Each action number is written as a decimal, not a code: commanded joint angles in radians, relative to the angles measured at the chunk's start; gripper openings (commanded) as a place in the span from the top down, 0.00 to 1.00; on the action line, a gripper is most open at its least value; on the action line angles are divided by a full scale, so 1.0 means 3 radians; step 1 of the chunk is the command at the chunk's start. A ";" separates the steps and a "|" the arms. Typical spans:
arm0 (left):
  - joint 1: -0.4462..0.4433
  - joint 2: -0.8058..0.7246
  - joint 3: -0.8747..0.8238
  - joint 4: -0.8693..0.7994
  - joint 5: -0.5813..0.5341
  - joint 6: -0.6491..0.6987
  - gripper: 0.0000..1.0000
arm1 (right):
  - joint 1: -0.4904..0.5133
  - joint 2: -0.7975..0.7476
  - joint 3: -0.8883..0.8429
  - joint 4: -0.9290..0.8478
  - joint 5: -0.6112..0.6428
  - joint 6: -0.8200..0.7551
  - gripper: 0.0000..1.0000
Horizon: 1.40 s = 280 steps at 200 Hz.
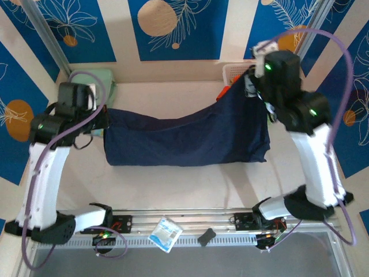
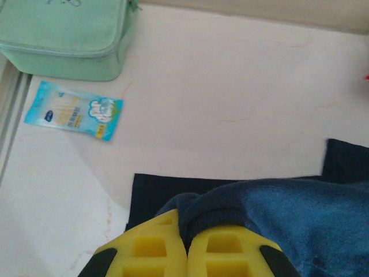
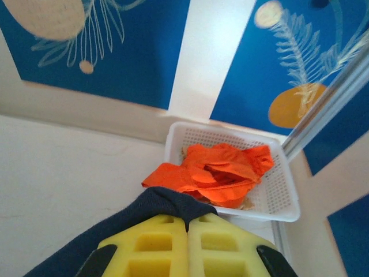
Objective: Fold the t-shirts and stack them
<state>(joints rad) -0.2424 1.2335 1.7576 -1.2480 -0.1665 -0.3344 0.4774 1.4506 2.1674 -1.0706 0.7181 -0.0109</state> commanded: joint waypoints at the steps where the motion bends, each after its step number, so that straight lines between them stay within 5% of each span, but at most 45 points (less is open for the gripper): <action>1: 0.0128 0.0301 -0.0022 0.0380 -0.0217 0.0037 1.00 | -0.0184 0.0325 0.0109 0.0329 -0.0347 -0.0067 1.00; 55: 0.0465 0.1267 -0.0078 0.1156 0.0076 -0.0178 1.00 | -0.0410 0.1438 0.0396 0.0577 -0.0592 -0.0057 1.00; 122: 0.0614 0.2631 0.0250 0.1556 0.0307 -0.0301 1.00 | -0.0548 0.3281 0.1756 0.0345 -0.0639 0.0115 1.00; 136: 0.0614 0.2804 0.0296 0.1616 0.0330 -0.0302 0.79 | -0.0553 0.3468 0.1825 0.0450 -0.0673 0.0158 1.00; 152: 0.0614 0.2919 0.0342 0.1656 0.0330 -0.0307 0.41 | -0.0558 0.3611 0.1813 0.0572 -0.0760 0.0235 1.00; 165: 0.0614 0.2940 0.0332 0.1715 0.0391 -0.0321 0.27 | -0.0558 0.3692 0.1816 0.0603 -0.0858 0.0326 1.00; 179: 0.0609 0.2898 0.0304 0.1753 0.0466 -0.0322 0.19 | -0.0555 0.3729 0.1810 0.0590 -0.0983 0.0443 0.86; 197: 0.0599 0.2766 0.0241 0.1783 0.0583 -0.0299 0.07 | -0.0550 0.3716 0.1789 0.0555 -0.1152 0.0558 0.49; 213: 0.0576 0.2577 0.0160 0.1799 0.0708 -0.0260 0.00 | -0.0548 0.3667 0.1790 0.0505 -0.1248 0.0615 0.30; 252: 0.0498 0.1877 -0.0277 0.1744 0.0730 -0.0205 0.00 | -0.0485 0.3258 0.1509 0.0272 -0.1259 0.0650 0.15; 280: 0.0471 0.1274 -0.0850 0.1559 0.0629 -0.0255 0.00 | -0.0387 0.2413 0.0327 0.0404 -0.1022 0.0764 0.15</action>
<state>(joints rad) -0.0887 1.7554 1.6165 -0.7197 0.0265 -0.4133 0.3279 2.4336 2.4920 -0.9527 0.3775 0.1722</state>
